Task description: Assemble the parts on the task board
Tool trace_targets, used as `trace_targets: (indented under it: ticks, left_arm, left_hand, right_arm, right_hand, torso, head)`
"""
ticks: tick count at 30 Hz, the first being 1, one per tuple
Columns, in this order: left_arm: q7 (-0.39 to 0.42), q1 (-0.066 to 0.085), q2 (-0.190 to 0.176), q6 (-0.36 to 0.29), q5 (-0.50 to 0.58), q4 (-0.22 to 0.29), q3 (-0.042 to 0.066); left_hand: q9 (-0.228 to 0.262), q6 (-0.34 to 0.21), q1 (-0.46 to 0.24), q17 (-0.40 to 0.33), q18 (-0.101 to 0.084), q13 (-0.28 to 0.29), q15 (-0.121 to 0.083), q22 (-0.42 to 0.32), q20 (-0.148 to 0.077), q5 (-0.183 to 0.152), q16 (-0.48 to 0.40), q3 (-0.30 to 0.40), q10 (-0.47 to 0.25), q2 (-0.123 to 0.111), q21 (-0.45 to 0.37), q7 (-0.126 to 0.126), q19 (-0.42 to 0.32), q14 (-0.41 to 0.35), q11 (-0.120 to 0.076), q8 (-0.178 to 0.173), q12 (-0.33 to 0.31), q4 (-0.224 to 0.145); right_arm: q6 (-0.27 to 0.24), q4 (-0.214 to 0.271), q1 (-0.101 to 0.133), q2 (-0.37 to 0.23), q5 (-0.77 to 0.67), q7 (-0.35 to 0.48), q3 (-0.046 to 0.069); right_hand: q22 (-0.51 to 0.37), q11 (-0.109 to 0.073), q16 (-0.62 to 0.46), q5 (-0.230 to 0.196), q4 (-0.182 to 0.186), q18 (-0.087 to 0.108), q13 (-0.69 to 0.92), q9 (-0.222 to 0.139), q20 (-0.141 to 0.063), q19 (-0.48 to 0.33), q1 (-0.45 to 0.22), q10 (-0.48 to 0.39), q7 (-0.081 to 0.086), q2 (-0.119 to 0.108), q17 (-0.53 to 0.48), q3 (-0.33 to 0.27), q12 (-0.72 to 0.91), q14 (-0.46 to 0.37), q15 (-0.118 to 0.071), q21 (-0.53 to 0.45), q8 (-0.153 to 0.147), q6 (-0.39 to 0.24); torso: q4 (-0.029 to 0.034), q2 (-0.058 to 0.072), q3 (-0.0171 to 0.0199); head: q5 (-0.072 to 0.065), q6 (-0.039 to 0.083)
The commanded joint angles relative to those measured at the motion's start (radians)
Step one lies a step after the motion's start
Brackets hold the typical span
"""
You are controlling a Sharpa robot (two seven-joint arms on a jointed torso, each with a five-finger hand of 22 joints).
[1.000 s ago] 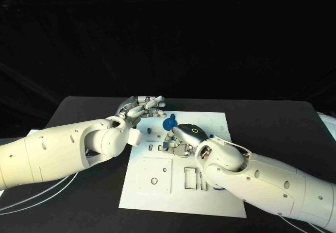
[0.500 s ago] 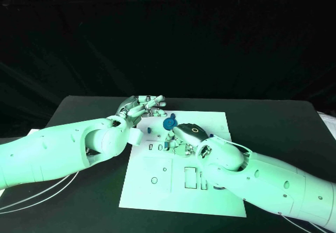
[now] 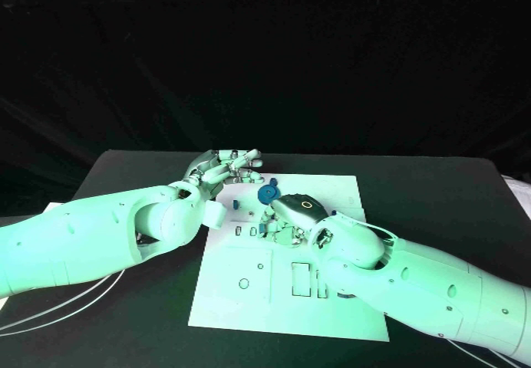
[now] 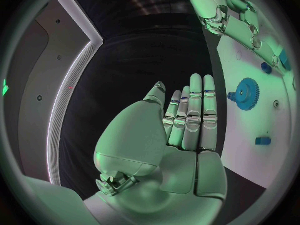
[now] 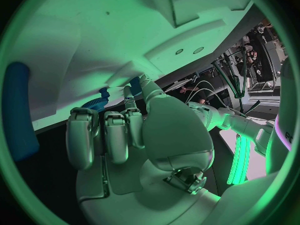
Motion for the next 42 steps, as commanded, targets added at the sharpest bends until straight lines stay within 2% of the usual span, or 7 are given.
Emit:
trace_targets:
  ticks: [1, 12, 22, 37, 42]
  left_arm:
    - [0.008, 0.000, 0.002, 0.018, 0.002, 0.001, 0.000]
    - [0.008, 0.000, 0.001, 0.018, 0.002, 0.002, 0.000]
    - [0.008, 0.000, 0.001, 0.018, 0.002, 0.002, 0.000]
    - [0.008, 0.000, 0.001, 0.018, 0.002, 0.002, 0.000]
    - [0.008, 0.000, 0.001, 0.018, 0.002, 0.002, 0.000]
  left_hand:
    - [-0.002, -0.002, 0.001, 0.001, 0.011, -0.002, 0.002, -0.001, 0.003, -0.001, -0.006, -0.002, -0.006, -0.003, -0.005, 0.004, -0.006, -0.008, 0.002, -0.004, -0.006, -0.006]
    - [-0.001, -0.003, 0.000, 0.004, 0.011, -0.001, 0.002, -0.001, 0.004, -0.001, -0.008, -0.001, -0.006, -0.003, -0.005, 0.003, -0.006, -0.008, 0.001, -0.004, -0.006, -0.007]
    - [-0.001, -0.003, 0.000, 0.004, 0.011, -0.001, 0.002, -0.001, 0.004, -0.001, -0.008, -0.001, -0.006, -0.003, -0.005, 0.003, -0.006, -0.008, 0.001, -0.004, -0.006, -0.007]
    - [-0.001, -0.003, 0.000, 0.004, 0.011, -0.001, 0.002, -0.001, 0.004, -0.001, -0.008, -0.001, -0.006, -0.003, -0.005, 0.003, -0.006, -0.008, 0.001, -0.004, -0.006, -0.007]
    - [-0.001, -0.003, 0.000, 0.004, 0.011, -0.001, 0.002, -0.001, 0.004, -0.001, -0.008, -0.001, -0.006, -0.003, -0.005, 0.003, -0.006, -0.008, 0.001, -0.004, -0.006, -0.007]
  right_arm:
    - [0.045, -0.005, -0.004, 0.000, -0.015, -0.014, -0.005]
    - [0.053, -0.006, -0.004, 0.000, -0.015, -0.016, -0.007]
    - [0.050, -0.008, -0.004, 0.001, -0.015, -0.021, -0.008]
    - [0.043, -0.010, -0.004, 0.001, -0.015, -0.028, -0.008]
    - [0.030, -0.010, -0.004, 0.002, -0.014, -0.033, -0.008]
  right_hand:
    - [0.021, 0.001, -0.006, 0.001, -0.004, -0.012, 0.148, 0.001, -0.006, 0.017, 0.000, 0.024, -0.012, -0.010, 0.209, -0.002, -0.002, 0.094, 0.000, -0.006, 0.000, 0.012]
    - [0.018, 0.005, -0.007, -0.001, -0.004, -0.012, 0.146, 0.000, -0.003, 0.015, -0.006, 0.021, -0.007, -0.019, 0.207, -0.006, -0.008, 0.093, 0.003, -0.009, -0.006, 0.004]
    - [0.006, 0.019, -0.012, 0.000, 0.001, -0.010, 0.136, -0.006, 0.006, 0.011, -0.024, 0.010, 0.010, -0.034, 0.200, -0.014, -0.026, 0.092, 0.015, -0.016, -0.032, -0.031]
    - [-0.002, 0.025, -0.015, 0.000, 0.004, -0.008, 0.127, -0.008, 0.011, 0.008, -0.031, 0.001, 0.016, -0.040, 0.195, -0.018, -0.043, 0.091, 0.020, -0.021, -0.042, -0.042]
    - [-0.015, 0.032, -0.020, -0.005, 0.012, -0.006, 0.115, -0.011, 0.017, 0.002, -0.048, -0.011, 0.024, -0.051, 0.188, -0.028, -0.064, 0.089, 0.027, -0.029, -0.057, -0.063]
  torso:
    - [0.0003, 0.000, -0.0005]
    - [-0.0004, 0.000, -0.0005]
    - [-0.0003, 0.000, -0.0001]
    - [-0.0004, 0.000, -0.0001]
    - [-0.0001, 0.000, 0.0000]
  head:
    - [0.000, -0.002]
    - [0.000, -0.003]
    - [0.000, -0.004]
    - [-0.001, -0.006]
    - [-0.003, -0.007]
